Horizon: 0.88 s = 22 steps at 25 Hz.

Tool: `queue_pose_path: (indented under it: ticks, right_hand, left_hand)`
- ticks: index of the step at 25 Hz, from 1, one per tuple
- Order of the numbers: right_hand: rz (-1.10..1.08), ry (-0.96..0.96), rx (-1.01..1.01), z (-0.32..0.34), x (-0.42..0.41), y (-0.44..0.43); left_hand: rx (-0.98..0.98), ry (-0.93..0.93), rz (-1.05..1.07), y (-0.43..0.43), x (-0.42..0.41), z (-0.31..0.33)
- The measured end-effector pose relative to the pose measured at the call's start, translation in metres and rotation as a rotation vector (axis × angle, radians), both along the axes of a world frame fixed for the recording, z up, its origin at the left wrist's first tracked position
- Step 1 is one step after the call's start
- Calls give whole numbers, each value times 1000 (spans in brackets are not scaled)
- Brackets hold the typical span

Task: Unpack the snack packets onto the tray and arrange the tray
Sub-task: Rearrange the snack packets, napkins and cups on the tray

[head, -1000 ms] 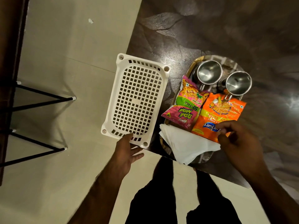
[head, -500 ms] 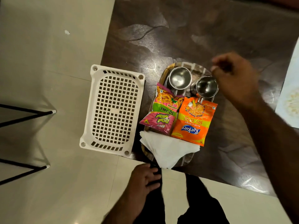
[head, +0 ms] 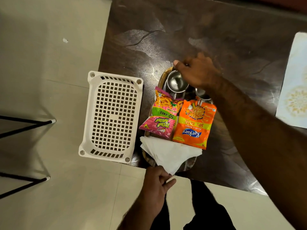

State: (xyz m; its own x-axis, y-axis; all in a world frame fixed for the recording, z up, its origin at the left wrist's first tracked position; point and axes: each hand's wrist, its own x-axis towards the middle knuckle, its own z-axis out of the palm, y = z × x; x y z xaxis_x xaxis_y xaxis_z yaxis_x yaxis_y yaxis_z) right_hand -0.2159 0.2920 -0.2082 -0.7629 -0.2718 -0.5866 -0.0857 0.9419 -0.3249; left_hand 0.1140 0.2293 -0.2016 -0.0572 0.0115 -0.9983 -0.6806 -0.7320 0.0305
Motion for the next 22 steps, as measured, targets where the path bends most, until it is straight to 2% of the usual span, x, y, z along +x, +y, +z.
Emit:
queue_pose_path:
  ticks: [5,8,14,17,22]
  right_hand:
    - [-56,29,-8,-3,8,7]
    - [-93,39,-9,2,20,20]
    - [-334,46,-144,25,44,84]
    - [-523,47,-261,38,51,143]
    - [-785,20,-278,50,58,250]
  left_hand:
    - [31,3,101,2,-2,7]
    - [35,-16,69,-1,5,16]
    - [-66,124,-89,-21,13,60]
    - [-179,179,-288,-19,-12,72]
    - [-322,259,-441,19,-84,78]
